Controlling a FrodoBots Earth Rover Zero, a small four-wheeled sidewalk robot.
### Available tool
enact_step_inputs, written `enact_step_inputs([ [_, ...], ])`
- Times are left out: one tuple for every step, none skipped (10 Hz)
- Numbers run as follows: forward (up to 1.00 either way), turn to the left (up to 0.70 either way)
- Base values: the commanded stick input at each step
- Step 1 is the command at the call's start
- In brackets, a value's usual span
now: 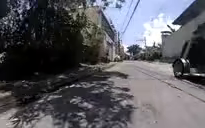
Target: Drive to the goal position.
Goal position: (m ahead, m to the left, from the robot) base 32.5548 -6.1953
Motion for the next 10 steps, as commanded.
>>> enact_step_inputs([
  [1.0, -0.41],
  [1.0, -0.41],
  [1.0, -0.41],
  [1.0, -0.4],
  [1.0, -0.3],
  [1.0, -0.18],
  [1.0, -0.05],
  [1.0, -0.04],
  [1.0, -0.04],
  [1.0, -0.04],
])
